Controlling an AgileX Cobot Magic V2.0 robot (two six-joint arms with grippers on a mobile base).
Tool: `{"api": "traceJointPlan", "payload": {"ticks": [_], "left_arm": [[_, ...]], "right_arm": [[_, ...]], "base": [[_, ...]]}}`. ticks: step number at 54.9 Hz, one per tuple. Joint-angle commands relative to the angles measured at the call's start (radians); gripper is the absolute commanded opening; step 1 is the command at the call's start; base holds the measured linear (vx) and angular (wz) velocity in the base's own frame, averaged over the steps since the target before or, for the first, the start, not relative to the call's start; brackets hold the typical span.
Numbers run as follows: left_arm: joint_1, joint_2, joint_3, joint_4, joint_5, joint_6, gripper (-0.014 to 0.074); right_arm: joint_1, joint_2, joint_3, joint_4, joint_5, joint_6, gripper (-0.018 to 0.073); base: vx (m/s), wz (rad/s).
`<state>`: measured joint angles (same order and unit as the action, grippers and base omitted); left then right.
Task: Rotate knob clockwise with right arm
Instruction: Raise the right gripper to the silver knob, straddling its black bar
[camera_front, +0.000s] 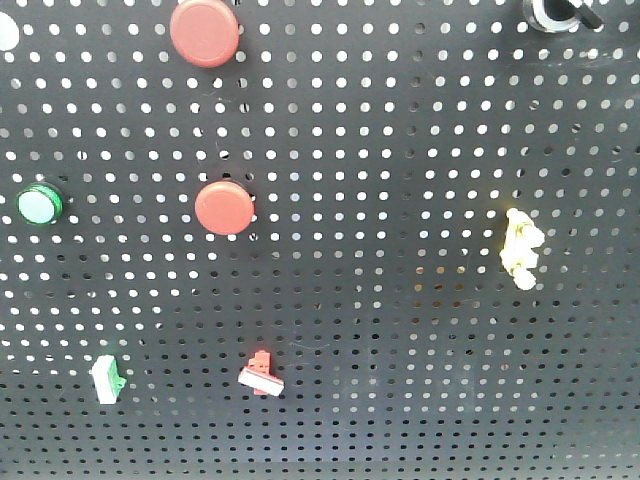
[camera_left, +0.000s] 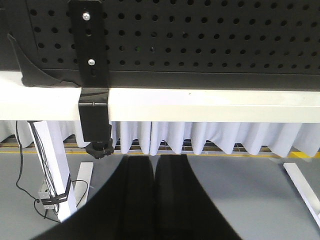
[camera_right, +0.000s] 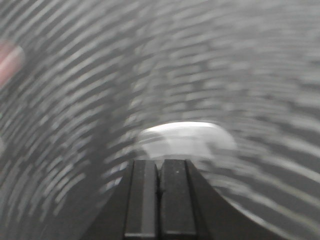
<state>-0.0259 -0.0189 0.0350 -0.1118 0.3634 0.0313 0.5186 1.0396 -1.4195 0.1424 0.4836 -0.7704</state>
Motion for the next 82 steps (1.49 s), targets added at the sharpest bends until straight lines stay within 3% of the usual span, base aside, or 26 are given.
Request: {"api": "traceJointPlan", "payload": {"ticks": [1, 9, 23, 33, 41, 68, 82], "left_arm": [[0.002, -0.01, 0.01, -0.007, -0.086, -0.005, -0.0006], [0.002, -0.01, 0.01, -0.007, -0.086, -0.005, -0.0006], [0.002, -0.01, 0.01, -0.007, -0.086, -0.005, -0.0006], [0.002, -0.01, 0.01, -0.007, -0.086, -0.005, -0.0006], [0.002, -0.01, 0.01, -0.007, -0.086, -0.005, -0.0006], [0.002, -0.01, 0.01, -0.007, -0.086, -0.005, -0.0006], [0.002, -0.01, 0.01, -0.007, -0.086, -0.005, -0.0006]], "right_arm": [[0.071, 0.033, -0.061, -0.063, -0.075, -0.163, -0.0007], [0.086, 0.05, -0.086, -0.255, -0.102, -0.08, 0.0009], [0.086, 0.043, -0.108, -0.739, -0.045, 0.327, 0.0129], [0.086, 0.043, -0.108, -0.914, -0.028, 0.491, 0.0252], [0.086, 0.043, -0.108, -0.942, -0.028, 0.535, 0.03], [0.086, 0.074, -0.108, -0.878, -0.032, 0.599, 0.0298], [0.086, 0.114, -0.108, -0.941, -0.032, 0.61, 0.0289]], "base": [[0.0, 0.0], [0.0, 0.0], [0.0, 0.0], [0.0, 0.0], [0.0, 0.0], [0.0, 0.0], [0.0, 0.0]]}}
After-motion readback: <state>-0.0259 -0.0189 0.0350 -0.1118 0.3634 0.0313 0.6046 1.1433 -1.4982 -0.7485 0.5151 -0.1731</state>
